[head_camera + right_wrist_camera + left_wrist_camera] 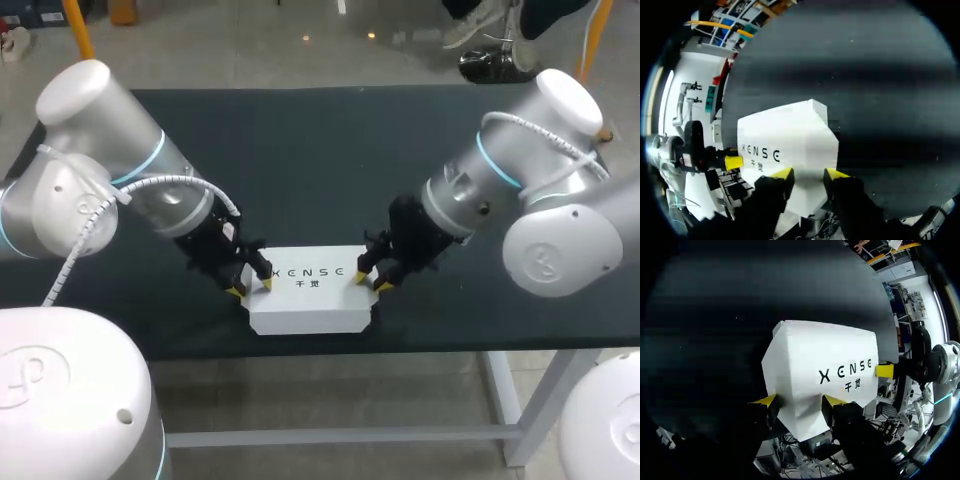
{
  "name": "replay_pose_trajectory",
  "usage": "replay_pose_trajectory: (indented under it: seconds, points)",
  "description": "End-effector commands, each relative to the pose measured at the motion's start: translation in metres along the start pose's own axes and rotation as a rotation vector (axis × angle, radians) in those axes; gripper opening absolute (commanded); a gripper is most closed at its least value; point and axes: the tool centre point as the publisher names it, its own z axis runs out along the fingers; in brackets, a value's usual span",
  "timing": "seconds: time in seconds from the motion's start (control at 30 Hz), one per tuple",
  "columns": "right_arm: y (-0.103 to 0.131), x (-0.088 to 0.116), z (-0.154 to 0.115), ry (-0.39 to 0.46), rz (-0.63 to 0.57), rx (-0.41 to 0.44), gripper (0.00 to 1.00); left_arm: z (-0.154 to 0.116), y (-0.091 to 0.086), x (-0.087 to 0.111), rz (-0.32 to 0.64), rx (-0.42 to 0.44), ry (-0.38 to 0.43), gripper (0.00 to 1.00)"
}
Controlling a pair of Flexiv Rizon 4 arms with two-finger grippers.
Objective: Assemble the packaging by folding the flat box into shape, placing the metal phone stand inside, and closing the box properly
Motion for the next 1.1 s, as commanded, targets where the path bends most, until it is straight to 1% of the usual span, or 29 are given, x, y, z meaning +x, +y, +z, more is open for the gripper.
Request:
replay_pose_trajectory:
  seconds: [0.03, 0.33, 0.47, 0.53, 0.8, 1.1]
  points:
    - [-0.0022, 0.0025, 0.0136, 0.015, 0.0, -0.004, 0.43, 0.0056, -0.0002, 0.002, 0.003, -0.001, 0.012, 0.61]
    - [-0.002, 0.0061, 0.0173, 0.044, 0.006, -0.013, 0.43, 0.0042, 0.0025, 0.006, 0.004, -0.002, 0.043, 0.61]
    - [-0.0011, 0.0073, 0.0202, 0.05, 0.009, -0.009, 0.44, 0.0047, 0.0028, 0.0066, 0.0, -0.008, 0.061, 0.58]
    - [-0.0012, 0.0087, 0.0202, 0.051, 0.009, -0.009, 0.44, 0.005, 0.0027, 0.0074, 0.0, -0.009, 0.063, 0.6]
    - [-0.0015, 0.0113, 0.0178, 0.078, 0.012, -0.019, 0.43, 0.0038, 0.0031, 0.0097, 0.003, -0.01, 0.077, 0.62]
    - [-0.0001, 0.0108, 0.0156, 0.103, 0.019, -0.011, 0.42, 0.0043, 0.0019, 0.0103, -0.008, -0.021, 0.09, 0.58]
